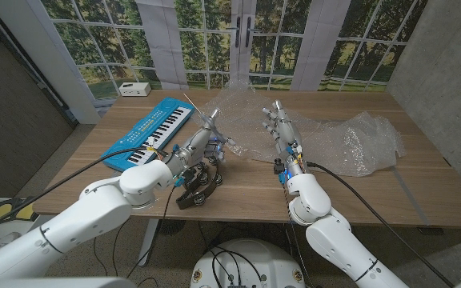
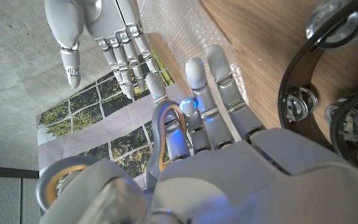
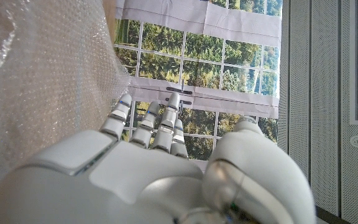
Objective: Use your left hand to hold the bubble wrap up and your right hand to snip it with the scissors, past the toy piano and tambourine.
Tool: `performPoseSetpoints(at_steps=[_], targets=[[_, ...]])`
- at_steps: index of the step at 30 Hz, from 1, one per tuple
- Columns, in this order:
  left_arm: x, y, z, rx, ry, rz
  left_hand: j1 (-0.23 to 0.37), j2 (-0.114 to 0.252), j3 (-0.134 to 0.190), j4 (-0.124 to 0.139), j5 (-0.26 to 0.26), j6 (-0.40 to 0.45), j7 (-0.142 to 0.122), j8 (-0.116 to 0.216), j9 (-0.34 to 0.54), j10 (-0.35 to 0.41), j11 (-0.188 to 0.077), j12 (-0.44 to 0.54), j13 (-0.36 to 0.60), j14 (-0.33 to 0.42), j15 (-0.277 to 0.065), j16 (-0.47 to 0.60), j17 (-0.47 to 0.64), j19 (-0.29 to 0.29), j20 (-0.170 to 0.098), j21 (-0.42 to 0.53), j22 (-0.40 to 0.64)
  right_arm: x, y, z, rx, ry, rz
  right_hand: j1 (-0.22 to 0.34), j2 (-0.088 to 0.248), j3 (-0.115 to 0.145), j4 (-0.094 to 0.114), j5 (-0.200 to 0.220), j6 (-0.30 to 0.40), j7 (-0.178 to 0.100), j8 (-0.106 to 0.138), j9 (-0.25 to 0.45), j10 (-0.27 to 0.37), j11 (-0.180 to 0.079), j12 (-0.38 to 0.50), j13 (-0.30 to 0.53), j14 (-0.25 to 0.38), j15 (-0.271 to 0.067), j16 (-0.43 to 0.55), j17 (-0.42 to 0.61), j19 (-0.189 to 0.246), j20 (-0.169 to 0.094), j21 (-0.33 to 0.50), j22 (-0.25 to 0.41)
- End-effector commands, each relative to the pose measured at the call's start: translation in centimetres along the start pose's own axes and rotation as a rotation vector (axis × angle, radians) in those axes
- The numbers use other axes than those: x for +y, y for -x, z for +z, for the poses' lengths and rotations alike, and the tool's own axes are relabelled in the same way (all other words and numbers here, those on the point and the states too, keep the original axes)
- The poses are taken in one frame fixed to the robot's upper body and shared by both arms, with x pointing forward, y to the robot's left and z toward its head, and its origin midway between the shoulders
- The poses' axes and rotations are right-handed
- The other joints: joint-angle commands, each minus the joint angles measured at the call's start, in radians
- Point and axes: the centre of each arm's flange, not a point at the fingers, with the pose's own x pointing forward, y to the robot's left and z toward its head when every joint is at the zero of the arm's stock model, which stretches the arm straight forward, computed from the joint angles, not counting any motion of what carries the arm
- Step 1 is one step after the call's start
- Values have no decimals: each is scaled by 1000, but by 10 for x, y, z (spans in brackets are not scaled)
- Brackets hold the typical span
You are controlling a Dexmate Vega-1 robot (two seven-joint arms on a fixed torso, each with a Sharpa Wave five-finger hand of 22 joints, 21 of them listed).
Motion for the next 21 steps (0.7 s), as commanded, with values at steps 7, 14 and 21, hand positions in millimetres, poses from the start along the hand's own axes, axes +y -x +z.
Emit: performPoseSetpoints(at_steps=[7, 14, 21], targets=[[3, -2, 0, 13, 12, -55, 10, -3, -1, -19, 13, 88, 38, 25, 21, 117, -86, 19, 6, 44, -94, 39, 43, 34, -16, 22, 17, -5, -1, -1, 7, 41, -41, 3, 9, 0, -3, -2, 7, -6, 5, -1, 12, 2, -7, 0, -12, 1, 3, -3, -4, 2, 5, 3], [4, -4, 1, 8, 2, -62, 5, -2, -1, -25, 15, 122, 25, 40, 27, 159, -100, 19, 7, 68, -95, 80, 102, 55, -27, 36, 28, -5, -1, -1, 16, 55, -46, 2, 9, -1, -5, -2, 8, -6, 5, -1, 15, 4, -10, -2, -12, 2, 5, -5, -5, 2, 4, 3], [5, -3, 0, -8, -3, -37, 3, -1, 0, -34, 15, 166, 18, 68, 44, 205, -108, 21, 8, 102, -95, 113, 145, 71, -34, 49, 39, -6, -2, -1, 20, 67, -50, 1, 9, 0, -7, -2, 7, -6, 5, -1, 16, 3, -13, -4, -13, 3, 6, -7, -5, 2, 4, 3]])
